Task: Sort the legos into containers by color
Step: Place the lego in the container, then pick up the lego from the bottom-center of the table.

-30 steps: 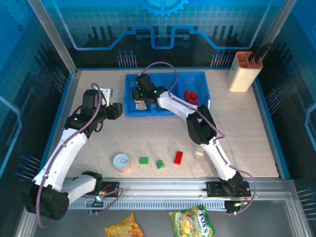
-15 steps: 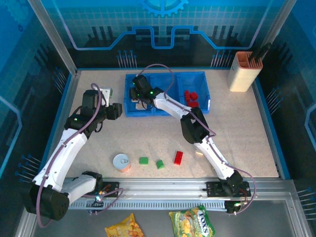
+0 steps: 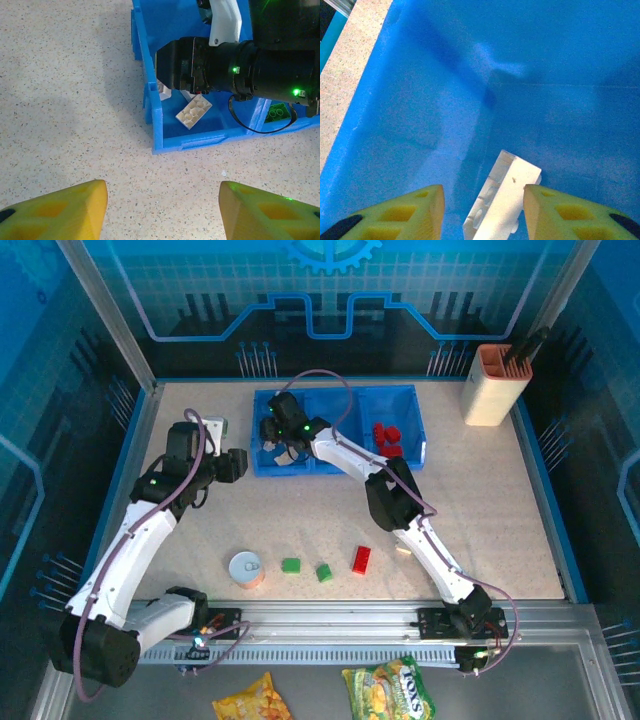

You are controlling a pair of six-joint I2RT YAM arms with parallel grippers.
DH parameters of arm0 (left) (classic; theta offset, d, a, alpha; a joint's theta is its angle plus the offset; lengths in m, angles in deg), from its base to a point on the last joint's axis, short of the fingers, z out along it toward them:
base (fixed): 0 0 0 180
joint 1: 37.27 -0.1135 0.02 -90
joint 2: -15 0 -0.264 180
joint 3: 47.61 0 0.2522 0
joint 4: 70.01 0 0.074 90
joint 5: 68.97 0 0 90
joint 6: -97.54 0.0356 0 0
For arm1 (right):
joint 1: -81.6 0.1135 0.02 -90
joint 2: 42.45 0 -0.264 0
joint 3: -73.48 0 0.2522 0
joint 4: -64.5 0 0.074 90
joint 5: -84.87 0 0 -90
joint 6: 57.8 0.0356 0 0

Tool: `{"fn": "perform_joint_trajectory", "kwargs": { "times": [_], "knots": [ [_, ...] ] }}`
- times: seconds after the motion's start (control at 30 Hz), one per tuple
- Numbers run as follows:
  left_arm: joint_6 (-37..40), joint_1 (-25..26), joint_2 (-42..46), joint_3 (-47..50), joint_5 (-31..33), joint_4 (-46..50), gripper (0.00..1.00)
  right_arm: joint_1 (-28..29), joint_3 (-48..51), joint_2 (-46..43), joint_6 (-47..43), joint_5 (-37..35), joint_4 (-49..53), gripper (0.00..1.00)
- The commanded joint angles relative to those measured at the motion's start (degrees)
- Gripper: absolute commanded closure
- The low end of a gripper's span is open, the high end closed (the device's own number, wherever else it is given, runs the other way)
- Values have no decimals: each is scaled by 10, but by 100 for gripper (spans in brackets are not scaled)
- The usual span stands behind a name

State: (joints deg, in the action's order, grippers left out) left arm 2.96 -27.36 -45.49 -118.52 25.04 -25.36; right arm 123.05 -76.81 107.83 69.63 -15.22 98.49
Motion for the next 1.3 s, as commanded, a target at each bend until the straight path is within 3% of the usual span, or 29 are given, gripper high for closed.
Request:
{"fn": "perform_joint_trajectory", "kwargs": {
  "times": [0.0, 0.47, 0.8, 0.97, 1.13, 1.27],
  "knots": [
    [-10, -6, 11, 7, -14, -9, 39, -4, -1, -54, -13, -6, 7, 54],
    [-8, -6, 4, 5, -21, -7, 38, -4, 78, -159, -36, 21, 58, 55],
    [-7, -7, -5, 3, -24, -3, 38, -7, 103, -209, -68, 82, 173, 56],
    [-7, -7, -12, 1, -24, -2, 38, -8, 149, -246, -162, 151, 219, 55],
    [-7, -8, -15, 0, -24, -2, 38, -8, 263, -313, -330, 229, 194, 56],
    [-7, -8, -16, 1, -23, -3, 38, -8, 354, -359, -478, 241, 181, 57]
  ]
}}
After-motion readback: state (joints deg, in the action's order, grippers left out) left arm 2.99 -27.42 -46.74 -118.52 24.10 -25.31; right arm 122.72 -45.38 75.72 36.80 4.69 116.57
